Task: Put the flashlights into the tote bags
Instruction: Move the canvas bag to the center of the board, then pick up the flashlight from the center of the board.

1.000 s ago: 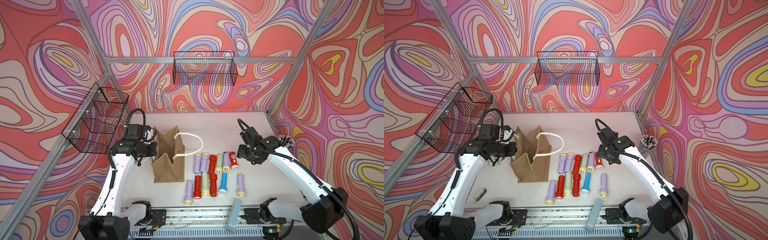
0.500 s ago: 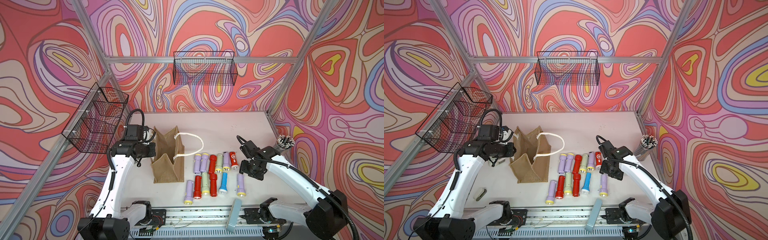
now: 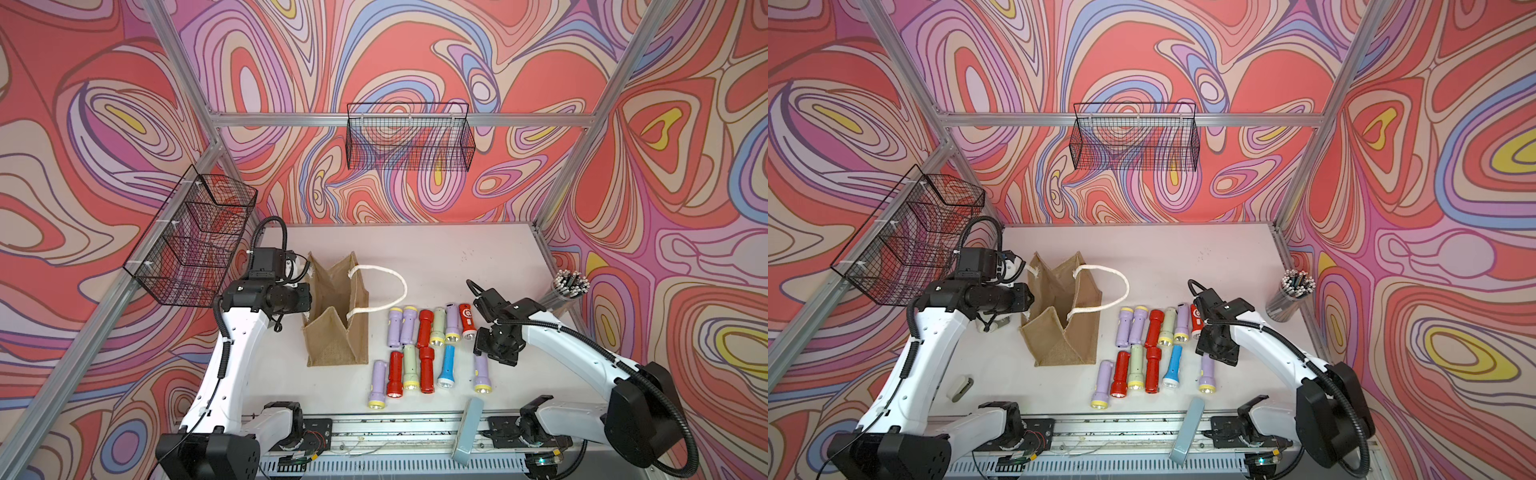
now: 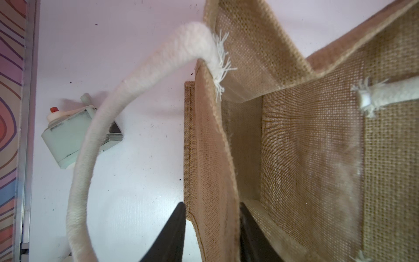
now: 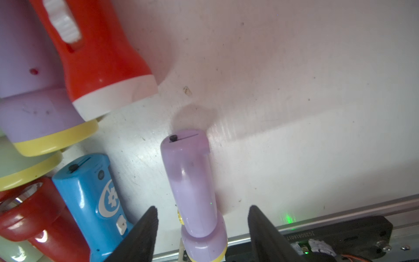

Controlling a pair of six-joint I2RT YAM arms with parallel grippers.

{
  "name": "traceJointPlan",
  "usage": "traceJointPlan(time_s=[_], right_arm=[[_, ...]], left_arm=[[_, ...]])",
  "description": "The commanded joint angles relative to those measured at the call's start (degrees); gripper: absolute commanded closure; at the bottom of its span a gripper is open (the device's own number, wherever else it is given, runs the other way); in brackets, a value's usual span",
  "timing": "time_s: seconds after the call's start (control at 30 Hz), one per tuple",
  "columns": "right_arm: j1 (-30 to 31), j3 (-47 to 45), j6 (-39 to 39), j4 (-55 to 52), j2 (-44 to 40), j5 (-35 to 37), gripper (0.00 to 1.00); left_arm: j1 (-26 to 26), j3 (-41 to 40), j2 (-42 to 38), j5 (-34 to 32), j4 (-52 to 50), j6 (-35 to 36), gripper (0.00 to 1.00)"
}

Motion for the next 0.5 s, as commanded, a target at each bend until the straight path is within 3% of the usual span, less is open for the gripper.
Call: traceJointPlan(time_s=[0.0,0.47], right_arm=[[1.19,-0.92,-0.68,2.17,1.40,0.01,0.34],[1.42,-3.01,-0.86,7.72,6.78,2.35,0.37]], left_arm=[[0.71,2.09,0.34,0.86,-0.74,-1.46,0.59],[0.89,2.40,-2.01,2.94,-0.47,-1.93,0.55]])
